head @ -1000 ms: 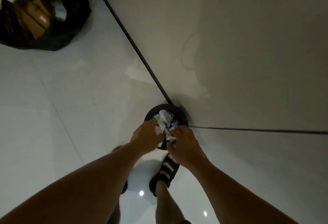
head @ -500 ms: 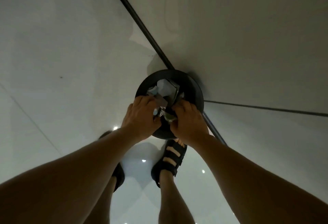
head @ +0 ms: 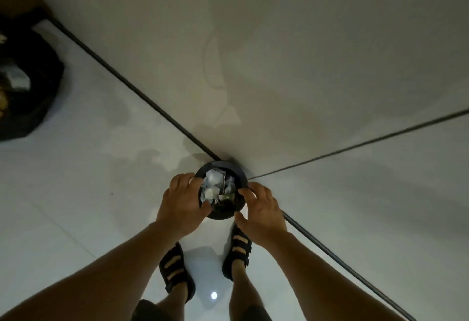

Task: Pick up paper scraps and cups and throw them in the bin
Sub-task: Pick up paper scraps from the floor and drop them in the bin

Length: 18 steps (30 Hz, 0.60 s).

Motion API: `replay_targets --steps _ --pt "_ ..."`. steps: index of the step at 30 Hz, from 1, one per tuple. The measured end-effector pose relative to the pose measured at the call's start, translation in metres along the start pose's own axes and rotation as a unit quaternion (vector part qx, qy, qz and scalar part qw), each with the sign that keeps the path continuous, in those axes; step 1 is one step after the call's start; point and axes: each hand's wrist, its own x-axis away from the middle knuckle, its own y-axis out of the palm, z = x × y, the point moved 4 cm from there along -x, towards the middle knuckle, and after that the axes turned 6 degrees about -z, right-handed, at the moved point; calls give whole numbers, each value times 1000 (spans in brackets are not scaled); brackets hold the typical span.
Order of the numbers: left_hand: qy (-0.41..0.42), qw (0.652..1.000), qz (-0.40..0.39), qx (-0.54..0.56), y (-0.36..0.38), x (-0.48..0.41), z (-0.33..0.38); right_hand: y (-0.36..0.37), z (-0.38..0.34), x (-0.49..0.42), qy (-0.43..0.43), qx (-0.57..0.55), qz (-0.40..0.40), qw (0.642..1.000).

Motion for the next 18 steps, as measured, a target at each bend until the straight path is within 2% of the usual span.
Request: replay_targets --steps 7,13,18 --pt "80 995 -48 -45 -50 74 94 -56 -9 144 82 -93 72 990" --pt "160 977 -107 -91 -43 133 206 -82 55 289 174 -104 137 969" --pt "246 948 -147 -140 -2 213 309 -59 112 425 267 -119 186 938"
